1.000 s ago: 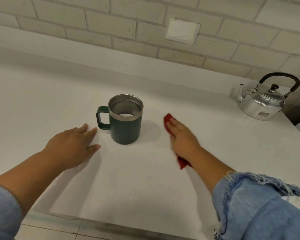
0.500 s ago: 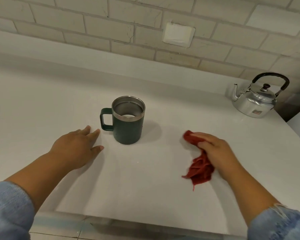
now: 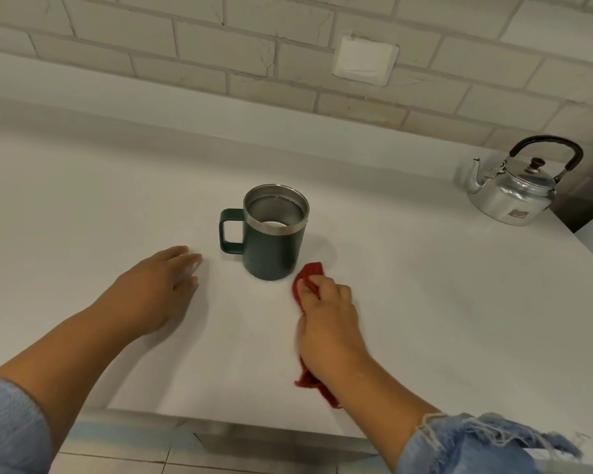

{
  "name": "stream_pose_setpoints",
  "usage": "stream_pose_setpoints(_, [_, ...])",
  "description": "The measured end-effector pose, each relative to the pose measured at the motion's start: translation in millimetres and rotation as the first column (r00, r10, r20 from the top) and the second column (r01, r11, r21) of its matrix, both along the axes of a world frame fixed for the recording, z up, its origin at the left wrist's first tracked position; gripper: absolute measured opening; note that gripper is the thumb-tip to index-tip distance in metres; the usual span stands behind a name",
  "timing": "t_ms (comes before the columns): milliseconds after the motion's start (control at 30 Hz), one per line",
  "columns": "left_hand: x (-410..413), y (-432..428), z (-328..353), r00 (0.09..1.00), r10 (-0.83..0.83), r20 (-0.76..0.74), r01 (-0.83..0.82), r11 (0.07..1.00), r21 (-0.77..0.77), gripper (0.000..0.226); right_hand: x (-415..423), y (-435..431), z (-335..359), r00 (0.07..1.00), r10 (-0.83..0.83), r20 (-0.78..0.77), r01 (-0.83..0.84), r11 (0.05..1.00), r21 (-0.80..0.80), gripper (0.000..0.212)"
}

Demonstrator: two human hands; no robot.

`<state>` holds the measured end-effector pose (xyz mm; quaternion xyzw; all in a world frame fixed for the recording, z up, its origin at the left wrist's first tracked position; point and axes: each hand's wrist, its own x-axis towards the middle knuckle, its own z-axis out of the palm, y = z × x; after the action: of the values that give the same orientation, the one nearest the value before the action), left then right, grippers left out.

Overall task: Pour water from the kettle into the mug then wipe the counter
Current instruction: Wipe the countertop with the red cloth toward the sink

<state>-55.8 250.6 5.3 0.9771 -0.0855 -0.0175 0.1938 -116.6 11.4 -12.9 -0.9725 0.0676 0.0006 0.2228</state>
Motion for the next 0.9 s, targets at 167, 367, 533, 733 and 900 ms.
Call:
stream_pose_setpoints(167, [-4.6,24.6,1.6,0.998,0.056,0.015,-0.056,0.997,-0.056,0.040,-6.5,40.1,4.3,0.994,0.106,0.004,-0.106,0.994,0.019,0.061])
stream_pose_setpoints(367, [-8.1,40.7,3.8,0.998,0.064,0.011,-0.063,0.992,-0.112,0.038,0.0,50.3,11.7,0.936,0.347,0.051,-0.351,0.922,0.162,0.045])
stream_pose_setpoints(533, [-8.1,64.8,5.6,0.995,0.091,0.044,-0.086,0.990,-0.114,0.036,-7.7,-12.5,19.5,0.965,0.110,0.238,-0.158,0.968,0.195,0.039])
stream_pose_setpoints(733, [-9.5,87.9,-0.2,0.991,0.133,-0.018,-0.133,0.991,-0.003,0.040,-13.8,-12.9,-1.0,0.989,0.117,0.088,-0.102,0.982,-0.159,0.041])
stream_pose_setpoints(900, [-11.7,94.2,-5.2,0.993,0.081,-0.085,-0.071,0.990,0.120,0.051,-7.6,42.1,-5.1,0.971,0.208,0.115,-0.186,0.967,-0.174,0.047])
